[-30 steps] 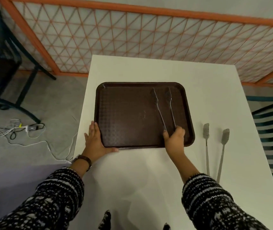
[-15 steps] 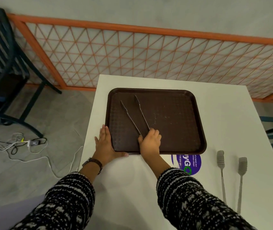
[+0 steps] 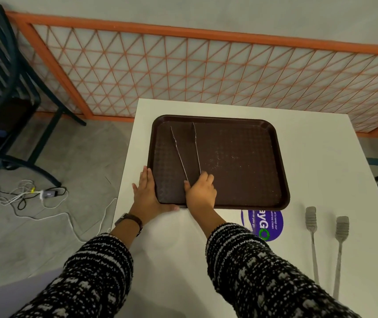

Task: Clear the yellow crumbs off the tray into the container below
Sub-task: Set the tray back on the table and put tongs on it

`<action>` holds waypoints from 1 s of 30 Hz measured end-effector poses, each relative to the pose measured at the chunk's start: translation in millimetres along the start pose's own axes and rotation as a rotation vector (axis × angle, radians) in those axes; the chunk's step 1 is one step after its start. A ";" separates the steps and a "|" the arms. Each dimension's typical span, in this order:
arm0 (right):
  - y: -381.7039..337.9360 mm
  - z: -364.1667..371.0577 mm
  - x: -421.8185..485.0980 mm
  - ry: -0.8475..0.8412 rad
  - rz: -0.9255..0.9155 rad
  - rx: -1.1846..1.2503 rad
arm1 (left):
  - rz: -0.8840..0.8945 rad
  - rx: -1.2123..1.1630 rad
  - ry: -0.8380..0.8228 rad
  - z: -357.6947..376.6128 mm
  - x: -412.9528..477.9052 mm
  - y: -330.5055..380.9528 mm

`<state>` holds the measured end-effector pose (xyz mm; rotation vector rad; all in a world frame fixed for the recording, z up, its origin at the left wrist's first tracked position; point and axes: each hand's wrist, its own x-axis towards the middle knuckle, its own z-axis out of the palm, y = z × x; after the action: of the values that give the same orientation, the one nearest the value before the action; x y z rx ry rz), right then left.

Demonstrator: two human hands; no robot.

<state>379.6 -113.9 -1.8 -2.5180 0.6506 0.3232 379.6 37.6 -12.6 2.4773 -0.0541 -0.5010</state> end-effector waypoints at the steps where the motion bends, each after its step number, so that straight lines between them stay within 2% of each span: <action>1: -2.2 1.3 -1.7 -0.003 0.005 0.002 | -0.003 -0.003 0.001 0.7 -0.1 0.0; 13: -26.6 7.3 -2.4 -0.109 0.081 0.123 | -0.022 0.038 0.028 2.7 1.7 2.2; 19: -13.8 -5.6 -8.8 -0.110 0.022 0.186 | -0.032 0.049 0.005 3.6 0.6 -0.9; 21: 4.3 -20.3 -17.1 -0.044 -0.057 0.178 | -0.028 0.048 0.015 0.5 -2.7 0.3; 24: 54.1 -47.9 -37.4 0.109 -0.130 0.100 | 0.047 0.029 0.123 -5.2 -11.7 9.2; 27: 122.9 -74.5 -64.1 0.211 -0.089 0.017 | 0.123 -0.054 0.220 0.8 -27.4 30.9; 30: 191.5 -97.1 -91.7 0.277 0.009 -0.127 | 0.210 -0.159 0.170 21.8 -50.4 57.6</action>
<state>213.5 -274.7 30.6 -2.7087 0.7684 0.0171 329.3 -13.9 21.3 2.3152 -0.1961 -0.1969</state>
